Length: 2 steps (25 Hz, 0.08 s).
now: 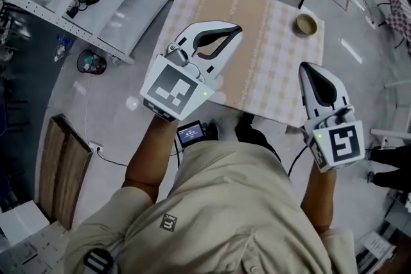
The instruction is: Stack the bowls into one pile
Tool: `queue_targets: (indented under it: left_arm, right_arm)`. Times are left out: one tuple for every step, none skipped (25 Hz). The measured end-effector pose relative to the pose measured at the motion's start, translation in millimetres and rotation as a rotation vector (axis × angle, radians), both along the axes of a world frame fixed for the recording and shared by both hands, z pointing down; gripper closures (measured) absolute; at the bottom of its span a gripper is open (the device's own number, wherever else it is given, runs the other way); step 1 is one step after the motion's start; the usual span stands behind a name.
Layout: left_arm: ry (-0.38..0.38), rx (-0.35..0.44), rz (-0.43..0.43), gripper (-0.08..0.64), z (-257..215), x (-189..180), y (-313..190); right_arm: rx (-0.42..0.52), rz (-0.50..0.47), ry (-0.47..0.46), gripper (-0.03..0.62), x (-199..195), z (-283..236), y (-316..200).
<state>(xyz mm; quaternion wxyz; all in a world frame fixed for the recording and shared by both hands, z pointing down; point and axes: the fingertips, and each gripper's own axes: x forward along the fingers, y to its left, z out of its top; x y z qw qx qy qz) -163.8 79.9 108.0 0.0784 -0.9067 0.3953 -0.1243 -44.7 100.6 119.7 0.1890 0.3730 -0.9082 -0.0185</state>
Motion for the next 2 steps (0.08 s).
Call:
queue_targets:
  left_arm:
    - [0.002, 0.007, -0.006, 0.554, -6.6, -4.8, 9.8]
    - [0.005, 0.016, -0.012, 0.554, -13.3, -9.8, 19.2]
  right_arm:
    - [0.007, -0.005, 0.001, 0.589, -4.0, -5.6, 9.9]
    - [0.016, -0.012, 0.001, 0.589, -8.2, -11.3, 19.4]
